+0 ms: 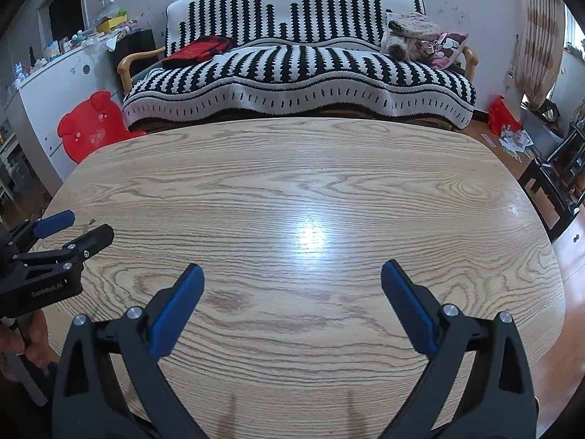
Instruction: Collect trash
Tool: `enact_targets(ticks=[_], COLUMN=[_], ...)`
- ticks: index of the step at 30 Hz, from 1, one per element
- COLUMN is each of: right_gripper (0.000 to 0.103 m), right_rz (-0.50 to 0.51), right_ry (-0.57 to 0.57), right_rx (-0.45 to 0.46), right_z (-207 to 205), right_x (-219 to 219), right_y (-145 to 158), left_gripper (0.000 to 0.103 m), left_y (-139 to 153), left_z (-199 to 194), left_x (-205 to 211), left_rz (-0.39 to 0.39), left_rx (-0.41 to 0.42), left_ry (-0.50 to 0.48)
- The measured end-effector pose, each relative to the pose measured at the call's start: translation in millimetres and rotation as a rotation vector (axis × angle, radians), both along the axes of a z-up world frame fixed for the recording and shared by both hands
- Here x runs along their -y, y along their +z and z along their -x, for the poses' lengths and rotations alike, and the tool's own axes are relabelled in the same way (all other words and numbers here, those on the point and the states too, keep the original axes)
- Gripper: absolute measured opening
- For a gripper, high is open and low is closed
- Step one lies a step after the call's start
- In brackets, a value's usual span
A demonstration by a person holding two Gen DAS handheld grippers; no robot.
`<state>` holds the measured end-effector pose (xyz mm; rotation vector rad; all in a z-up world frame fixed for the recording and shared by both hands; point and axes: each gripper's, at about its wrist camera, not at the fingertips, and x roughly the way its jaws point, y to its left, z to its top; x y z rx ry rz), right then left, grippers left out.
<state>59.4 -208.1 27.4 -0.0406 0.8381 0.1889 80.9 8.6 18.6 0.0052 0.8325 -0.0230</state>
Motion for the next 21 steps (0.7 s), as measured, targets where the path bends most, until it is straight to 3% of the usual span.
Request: enact_targets(ticks=[21], right_gripper=[0.095], right_rz=[-0.002], right_ry=[-0.007], right_rx=[-0.001], right_z=[1.3], right_x=[2.9], right_y=[0.7], left_gripper=[0.09], left_y=[-3.4], left_z=[3.3], left_x=[8.3], left_rz=[-0.007], left_rx=[-0.01], left_ry=[-0.01])
